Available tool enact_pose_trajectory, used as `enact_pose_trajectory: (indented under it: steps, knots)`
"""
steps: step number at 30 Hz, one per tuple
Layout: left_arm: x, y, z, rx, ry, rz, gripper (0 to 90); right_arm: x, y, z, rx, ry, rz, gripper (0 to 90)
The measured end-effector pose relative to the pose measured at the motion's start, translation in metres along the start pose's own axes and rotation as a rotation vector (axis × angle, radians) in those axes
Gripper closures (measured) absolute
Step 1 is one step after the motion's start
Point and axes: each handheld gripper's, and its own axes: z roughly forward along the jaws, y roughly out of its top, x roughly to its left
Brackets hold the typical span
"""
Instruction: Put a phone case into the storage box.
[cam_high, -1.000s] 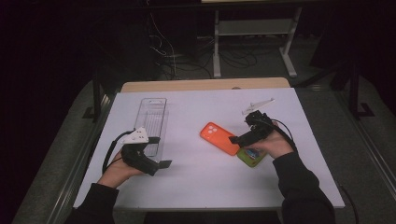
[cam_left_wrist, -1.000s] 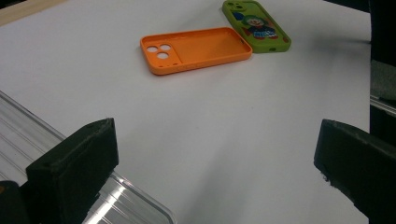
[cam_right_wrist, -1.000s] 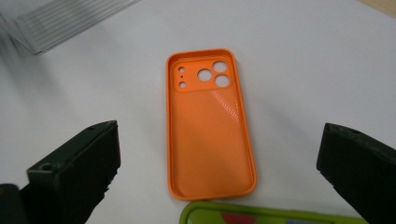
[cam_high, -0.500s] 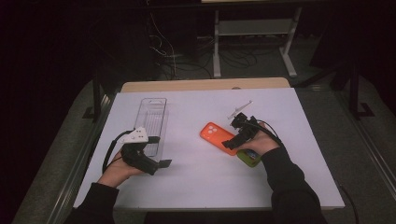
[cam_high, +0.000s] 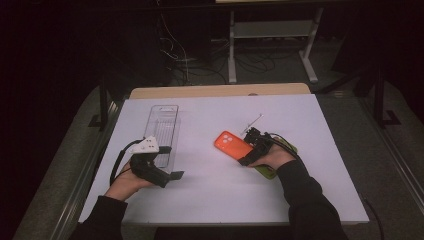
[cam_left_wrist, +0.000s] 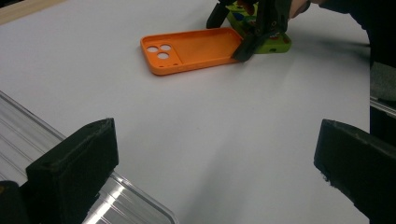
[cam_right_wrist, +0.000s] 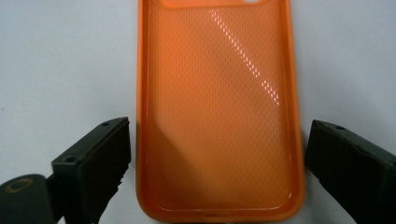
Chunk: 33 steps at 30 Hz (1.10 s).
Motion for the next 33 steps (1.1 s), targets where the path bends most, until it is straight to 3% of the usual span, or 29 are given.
enact_pose_trajectory:
  steps: [6,17,23,28,31,33]
  knots:
    - [0.0,0.0,0.0,-0.002,0.0,0.0,0.0,0.004,0.0,0.001,0.021,-0.042,-0.028,11.2]
    - [-0.001,0.0,-0.001,-0.001,0.004,-0.003,0.0,0.006,0.005,0.001,0.062,-0.045,-0.033,15.0]
    - [0.001,0.003,-0.002,0.006,0.008,0.004,0.0,0.007,0.005,-0.002,0.055,-0.043,-0.041,15.4]
    - [0.002,0.014,0.001,0.006,0.0,0.029,0.0,0.002,0.002,-0.015,0.023,-0.005,-0.065,15.4]
    - [0.004,0.024,0.003,0.01,-0.002,0.053,0.0,-0.002,0.002,-0.032,-0.007,-0.002,-0.089,15.4]
    - [0.004,0.031,0.006,-0.004,-0.012,0.049,0.0,-0.004,0.002,-0.044,-0.035,0.008,-0.096,15.4]
